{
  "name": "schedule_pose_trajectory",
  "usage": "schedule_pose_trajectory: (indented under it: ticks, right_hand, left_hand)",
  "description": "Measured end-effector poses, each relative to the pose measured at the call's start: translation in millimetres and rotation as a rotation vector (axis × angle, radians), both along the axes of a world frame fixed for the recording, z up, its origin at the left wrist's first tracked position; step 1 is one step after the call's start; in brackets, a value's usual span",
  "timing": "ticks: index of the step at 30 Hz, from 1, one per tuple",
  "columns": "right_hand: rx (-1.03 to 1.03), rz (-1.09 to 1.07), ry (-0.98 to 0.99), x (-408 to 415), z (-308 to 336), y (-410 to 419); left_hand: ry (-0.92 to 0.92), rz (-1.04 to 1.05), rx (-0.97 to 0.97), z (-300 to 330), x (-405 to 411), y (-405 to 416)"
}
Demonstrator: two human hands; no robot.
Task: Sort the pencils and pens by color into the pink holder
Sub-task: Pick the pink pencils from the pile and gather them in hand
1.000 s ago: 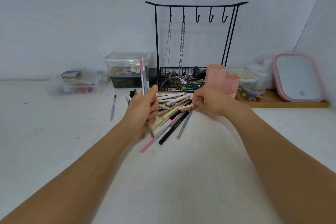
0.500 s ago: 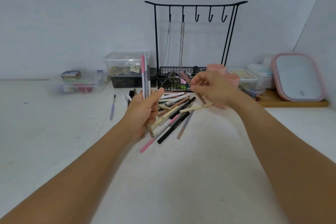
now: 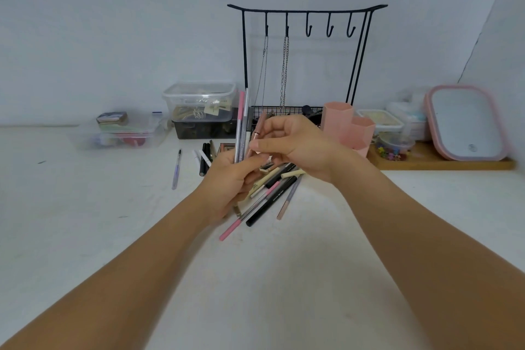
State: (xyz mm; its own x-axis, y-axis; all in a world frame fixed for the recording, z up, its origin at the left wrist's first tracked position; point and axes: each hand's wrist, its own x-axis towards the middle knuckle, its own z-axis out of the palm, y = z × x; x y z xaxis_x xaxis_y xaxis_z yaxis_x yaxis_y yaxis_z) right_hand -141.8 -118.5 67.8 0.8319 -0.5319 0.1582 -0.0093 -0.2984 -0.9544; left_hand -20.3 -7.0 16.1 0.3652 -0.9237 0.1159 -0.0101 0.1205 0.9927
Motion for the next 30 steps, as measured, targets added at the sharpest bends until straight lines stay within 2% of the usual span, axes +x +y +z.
schedule_pose_trajectory:
  ticks: [5,8,10,13,15,18,22,25,27,30]
  right_hand:
    - [-0.105,-0.075,0.09,-4.7,3.0,-7.5]
    - [-0.396,-0.279,0.174,-29.8,14.3,-37.4]
    - [-0.545,-0.351,0.318,-47.0,14.6,-58.8]
    - [-0.519,-0.299,0.57,-52.3,-4.0,-71.1]
    - [-0.555,-0.262,0.661,-47.6,-19.3,-71.5]
    - [-0.686,-0.255,0.687,-42.8,-29.7,-72.1]
    - [-0.742,-0.211,0.678,-39.9,-30.0,-71.8]
    - [-0.671,-0.228,0.565,-40.1,-25.4,-69.9]
    - [-0.478,-0.232,0.385,-39.5,-16.7,-67.3]
    - [-0.106,-0.111,0.153,-34.3,-2.9,-51.4]
  left_hand:
    - [-0.034,0.001,0.002,0.5,-2.5,0.7]
    - [-0.024,0.012,-0.008,1.9,1.3,1.3]
    - [0.036,0.027,-0.009,2.1,4.3,0.0]
    - [0.111,0.049,0.008,2.3,4.1,-1.5]
    - [0.113,0.056,0.014,2.1,3.2,-2.0]
    - [0.104,0.065,0.014,2.5,3.7,-2.6]
    - [0.082,0.087,0.0,1.2,3.8,-3.1]
    - [0.081,0.087,-0.008,-0.7,2.4,-4.4]
    - [0.108,0.089,-0.019,0.3,1.4,-5.2]
    - [0.153,0.098,-0.033,2.7,1.8,-4.1]
